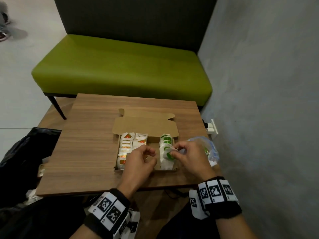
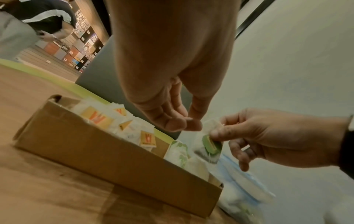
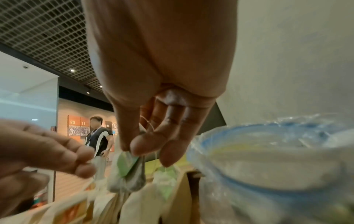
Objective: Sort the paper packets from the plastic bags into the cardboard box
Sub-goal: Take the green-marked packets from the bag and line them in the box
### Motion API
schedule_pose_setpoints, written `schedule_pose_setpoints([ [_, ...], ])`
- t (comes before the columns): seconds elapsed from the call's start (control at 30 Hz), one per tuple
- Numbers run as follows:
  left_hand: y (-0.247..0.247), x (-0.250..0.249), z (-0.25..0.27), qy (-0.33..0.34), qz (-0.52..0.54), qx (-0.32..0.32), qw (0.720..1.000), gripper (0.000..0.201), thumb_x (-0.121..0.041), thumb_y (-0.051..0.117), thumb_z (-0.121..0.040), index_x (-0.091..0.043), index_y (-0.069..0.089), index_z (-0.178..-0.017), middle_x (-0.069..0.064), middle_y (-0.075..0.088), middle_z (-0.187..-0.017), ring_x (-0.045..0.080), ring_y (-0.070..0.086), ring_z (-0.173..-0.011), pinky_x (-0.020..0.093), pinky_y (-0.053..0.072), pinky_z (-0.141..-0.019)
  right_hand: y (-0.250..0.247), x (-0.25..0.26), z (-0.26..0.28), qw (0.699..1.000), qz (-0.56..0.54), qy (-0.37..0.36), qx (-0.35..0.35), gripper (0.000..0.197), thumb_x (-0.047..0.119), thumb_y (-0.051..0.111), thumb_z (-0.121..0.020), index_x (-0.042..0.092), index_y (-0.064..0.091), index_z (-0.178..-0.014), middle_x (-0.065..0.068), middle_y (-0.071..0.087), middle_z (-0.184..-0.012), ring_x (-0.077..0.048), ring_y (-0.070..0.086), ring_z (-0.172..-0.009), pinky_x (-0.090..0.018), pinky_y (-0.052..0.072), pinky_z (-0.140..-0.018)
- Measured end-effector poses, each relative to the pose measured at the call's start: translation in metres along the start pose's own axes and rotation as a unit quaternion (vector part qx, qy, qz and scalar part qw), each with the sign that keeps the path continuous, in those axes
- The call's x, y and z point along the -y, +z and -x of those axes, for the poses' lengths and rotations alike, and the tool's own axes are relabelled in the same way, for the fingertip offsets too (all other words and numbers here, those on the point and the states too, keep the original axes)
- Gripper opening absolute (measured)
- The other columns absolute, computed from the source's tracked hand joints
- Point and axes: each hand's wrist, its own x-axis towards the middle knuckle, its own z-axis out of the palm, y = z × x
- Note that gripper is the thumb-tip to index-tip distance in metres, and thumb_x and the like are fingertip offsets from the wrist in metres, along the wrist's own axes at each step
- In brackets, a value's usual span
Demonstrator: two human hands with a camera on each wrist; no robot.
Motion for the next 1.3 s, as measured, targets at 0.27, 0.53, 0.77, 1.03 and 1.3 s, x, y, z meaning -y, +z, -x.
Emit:
schedule_pose_setpoints([
  [0.27, 0.014, 0.001, -0.004, 0.017, -0.096, 0.061, 0.993, 0.027, -0.018, 0.068, -0.09, -0.03, 0.06, -0.113, -0.016, 0.061, -0.106, -0.001, 0.062, -0.078, 0.013, 0.052, -0.063, 0.024, 0.001, 0.016, 0.989, 0.132, 0.025, 0.056, 0.022, 0.04, 0.07, -0.088, 0.03, 0.074, -0.107, 0.007, 0.073, -0.102, -0.012, 0.064, -0.096, -0.029, 0.05, -0.081],
  [0.53, 0.024, -0.001, -0.009, 0.021, -0.177, 0.062, 0.982, 0.025, -0.014, 0.059, -0.095, -0.021, 0.063, -0.119, -0.003, 0.067, -0.115, 0.012, 0.062, -0.105, 0.026, 0.052, -0.09, 0.021, -0.001, 0.015, 0.985, 0.156, 0.054, 0.043, 0.024, 0.043, 0.068, -0.089, 0.035, 0.072, -0.11, 0.008, 0.073, -0.105, -0.015, 0.064, -0.101, -0.033, 0.052, -0.085],
  [0.77, 0.045, -0.006, -0.04, 0.057, -0.282, 0.092, 0.953, 0.031, -0.018, 0.063, -0.093, -0.02, 0.064, -0.124, 0.005, 0.07, -0.111, 0.02, 0.067, -0.101, 0.038, 0.057, -0.087, 0.015, 0.004, 0.017, 0.978, 0.186, 0.033, 0.088, 0.024, 0.035, 0.067, -0.091, 0.031, 0.069, -0.114, 0.003, 0.071, -0.108, -0.018, 0.063, -0.104, -0.035, 0.051, -0.087],
  [1.03, 0.047, -0.003, -0.052, 0.052, -0.322, 0.08, 0.942, 0.015, -0.024, 0.06, -0.094, -0.014, 0.071, -0.099, 0.007, 0.07, -0.094, 0.024, 0.067, -0.086, 0.04, 0.058, -0.077, 0.014, 0.007, 0.009, 0.972, 0.2, 0.027, 0.123, 0.024, 0.03, 0.065, -0.093, 0.03, 0.067, -0.117, 0.001, 0.069, -0.113, -0.021, 0.061, -0.107, -0.035, 0.05, -0.088],
  [1.3, 0.042, -0.008, -0.047, 0.066, -0.3, 0.08, 0.948, 0.019, -0.017, 0.062, -0.093, -0.016, 0.067, -0.111, 0.006, 0.069, -0.105, 0.022, 0.066, -0.095, 0.039, 0.057, -0.082, 0.038, 0.011, 0.009, 0.967, 0.25, 0.015, 0.05, 0.019, 0.023, 0.055, -0.097, 0.028, 0.067, -0.111, 0.001, 0.068, -0.102, -0.02, 0.065, -0.097, -0.035, 0.053, -0.08],
])
